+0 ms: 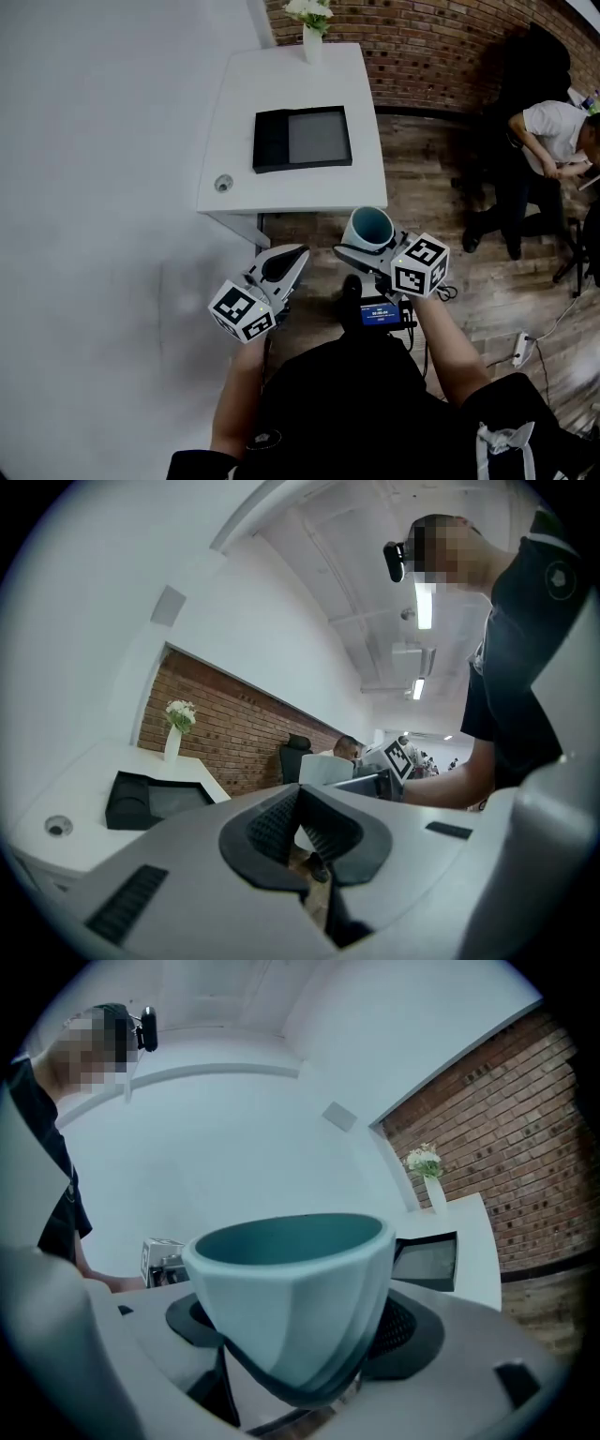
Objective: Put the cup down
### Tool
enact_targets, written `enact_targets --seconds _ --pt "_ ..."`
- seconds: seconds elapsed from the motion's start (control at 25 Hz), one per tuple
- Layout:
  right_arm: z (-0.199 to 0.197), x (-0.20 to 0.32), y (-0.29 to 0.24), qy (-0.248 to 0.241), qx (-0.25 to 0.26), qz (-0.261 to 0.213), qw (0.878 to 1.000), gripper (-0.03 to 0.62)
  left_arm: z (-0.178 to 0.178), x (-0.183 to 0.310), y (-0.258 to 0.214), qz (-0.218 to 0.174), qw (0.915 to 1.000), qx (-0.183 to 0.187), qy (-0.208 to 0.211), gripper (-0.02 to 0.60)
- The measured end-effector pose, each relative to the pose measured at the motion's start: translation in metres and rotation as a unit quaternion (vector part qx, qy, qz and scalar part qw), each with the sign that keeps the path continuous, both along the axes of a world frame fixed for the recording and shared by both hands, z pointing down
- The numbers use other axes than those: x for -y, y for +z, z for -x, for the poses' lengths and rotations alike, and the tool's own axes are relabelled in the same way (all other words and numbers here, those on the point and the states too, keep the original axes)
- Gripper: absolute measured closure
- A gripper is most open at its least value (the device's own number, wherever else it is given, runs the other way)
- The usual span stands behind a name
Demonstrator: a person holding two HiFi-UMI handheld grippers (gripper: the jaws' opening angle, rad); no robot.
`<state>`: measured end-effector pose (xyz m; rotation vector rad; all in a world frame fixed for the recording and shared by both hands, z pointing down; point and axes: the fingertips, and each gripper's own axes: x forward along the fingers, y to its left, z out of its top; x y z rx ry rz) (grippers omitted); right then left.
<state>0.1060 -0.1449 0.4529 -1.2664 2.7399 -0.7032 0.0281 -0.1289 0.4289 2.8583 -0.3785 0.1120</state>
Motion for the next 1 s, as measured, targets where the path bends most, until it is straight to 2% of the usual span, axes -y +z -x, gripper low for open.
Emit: enact_targets --seconds 0.28,0.48,0.72,1.0 --pt "-0.047 0.076 -0.012 -0.02 0.008 -0.014 1.0 0.197 -0.054 0.083 -0.016 -0.01 0.9998 0.002 -0.018 0.574" --pt "-0.069 0.104 -0.011 -0.036 0.007 -0.012 0.999 0.197 -0.085 0.109 -0.021 -0.02 0.9996 0.009 -0.015 0.574" --pt "-0.064 0.133 -0.006 -0.05 -0.001 -0.011 0.999 0.197 -0.078 0.14 -0.008 -0.003 0.9996 0.011 -0.028 0.574" --pt "-0.053 0.151 -0.001 -0.036 -0.005 -0.005 0.999 0.197 -0.067 0.163 0.001 0.009 0.9999 0.005 -0.013 0.574"
